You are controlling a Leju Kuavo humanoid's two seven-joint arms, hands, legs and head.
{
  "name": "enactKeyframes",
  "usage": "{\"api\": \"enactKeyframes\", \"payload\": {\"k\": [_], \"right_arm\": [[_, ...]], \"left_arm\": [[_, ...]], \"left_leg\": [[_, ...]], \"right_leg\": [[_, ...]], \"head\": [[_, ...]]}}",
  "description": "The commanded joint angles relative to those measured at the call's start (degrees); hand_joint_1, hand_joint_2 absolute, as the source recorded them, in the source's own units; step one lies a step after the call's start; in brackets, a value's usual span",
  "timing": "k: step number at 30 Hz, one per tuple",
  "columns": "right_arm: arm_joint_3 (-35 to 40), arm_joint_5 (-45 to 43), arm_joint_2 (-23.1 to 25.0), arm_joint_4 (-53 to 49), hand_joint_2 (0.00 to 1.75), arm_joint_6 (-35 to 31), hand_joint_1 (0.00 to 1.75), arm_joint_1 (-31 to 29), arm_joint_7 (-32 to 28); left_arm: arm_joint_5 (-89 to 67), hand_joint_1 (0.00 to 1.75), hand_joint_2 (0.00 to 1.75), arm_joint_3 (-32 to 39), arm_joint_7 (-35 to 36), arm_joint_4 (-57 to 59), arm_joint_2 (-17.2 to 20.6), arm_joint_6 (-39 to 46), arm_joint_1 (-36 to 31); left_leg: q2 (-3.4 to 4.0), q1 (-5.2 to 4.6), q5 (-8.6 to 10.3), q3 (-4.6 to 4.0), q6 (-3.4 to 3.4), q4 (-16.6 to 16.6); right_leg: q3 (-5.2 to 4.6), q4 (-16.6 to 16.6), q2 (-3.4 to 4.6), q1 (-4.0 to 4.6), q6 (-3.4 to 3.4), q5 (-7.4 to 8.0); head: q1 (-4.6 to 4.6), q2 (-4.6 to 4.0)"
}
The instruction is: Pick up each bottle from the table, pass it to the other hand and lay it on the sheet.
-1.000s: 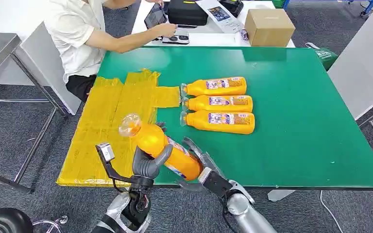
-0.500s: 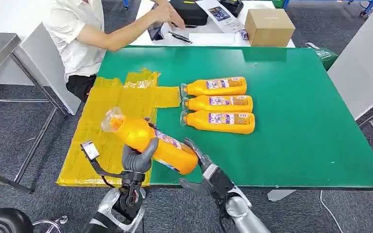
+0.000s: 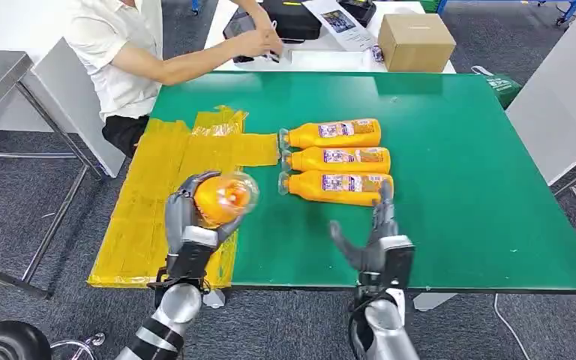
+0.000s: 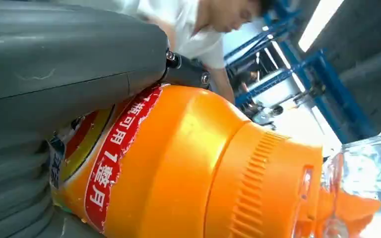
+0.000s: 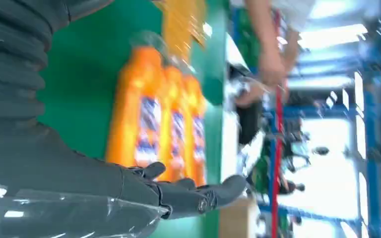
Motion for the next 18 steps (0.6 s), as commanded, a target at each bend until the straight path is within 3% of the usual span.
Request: {"api": "enactKeyframes", "payload": {"k": [1, 5, 8, 10, 12, 15, 17, 18], "right_arm": [[-6.6, -0.8, 2.1, -4.8, 1.75, 1.2, 0.0, 0.3, 0.0], [-6.6, -0.8, 2.1, -4.8, 1.75, 1.2, 0.0, 0.3, 0.0], [-7.0, -0.4, 2.7, -4.4, 1.75, 2.5, 0.0, 0.3, 0.1], [-7.0, -0.6, 2.9, -4.0, 1.75, 3.8, 0.0, 0.5, 0.8], [-7.0, -0.6, 3.1, -3.0, 1.75, 6.0, 0.0, 0.4, 1.4], [-7.6, -0.3, 3.5, -1.5, 1.75, 8.3, 0.0, -0.2, 2.0], [-7.5, -0.1, 3.7, -0.6, 1.75, 8.8, 0.0, -0.6, 2.1], [-7.3, -0.1, 3.6, -0.2, 1.75, 9.3, 0.0, -0.9, 2.2]], "left_arm": [[-7.2, 1.75, 1.75, 1.1, 3.4, 8.5, 2.6, 0.5, -4.6], [-7.2, 1.75, 1.75, 1.1, 3.4, 8.5, 2.6, 0.5, -4.6], [-17.1, 1.75, 1.75, 1.6, 11.3, 11.8, 3.1, -0.6, -6.6], [-10.9, 1.75, 1.75, 3.2, 11.4, 13.9, 2.6, -6.2, -8.0], [-15.0, 1.75, 1.75, 2.3, 17.2, 20.3, 3.7, -10.8, -11.8], [-13.6, 1.75, 1.75, 3.7, 18.9, 27.7, 3.9, -17.2, -15.7], [-13.2, 0.44, 1.75, 4.3, 19.2, 31.6, 4.1, -18.7, -17.6], [-13.0, 0.19, 1.75, 4.4, 19.4, 33.7, 4.4, -20.8, -18.8]], "left_leg": [[-0.03, 0.08, 0.05, -0.05, -0.09, 0.0], [-0.02, 0.04, 0.02, -0.01, -0.06, 0.0], [0.0, 0.11, 0.05, -0.03, -0.09, 0.0], [-0.06, 0.15, 0.08, -0.09, -0.12, 0.0], [-0.05, 0.11, 0.09, -0.06, -0.1, 0.0], [-0.07, 0.09, 0.07, -0.02, -0.07, 0.0], [-0.05, 0.07, 0.11, -0.01, 0.0, 0.0], [0.02, 0.11, 0.12, -0.01, -0.02, 0.0]], "right_leg": [[-0.03, 0.0, -0.02, 0.09, -0.14, 0.05], [-0.02, 0.0, -0.01, 0.04, -0.09, 0.02], [-0.02, 0.0, 0.0, 0.12, -0.14, 0.07], [-0.04, 0.0, -0.06, 0.16, -0.18, 0.09], [-0.04, 0.0, -0.04, 0.12, -0.15, 0.09], [0.01, 0.0, -0.07, 0.1, -0.12, 0.06], [0.01, 0.0, -0.04, 0.08, -0.1, 0.06], [0.01, 0.0, 0.03, 0.12, -0.12, 0.11]], "head": [[-0.02, 0.0], [-0.02, 0.0], [-0.02, 0.0], [0.0, 0.0], [0.02, 0.0], [0.02, 0.0], [0.0, 0.0], [0.0, 0.0]]}}
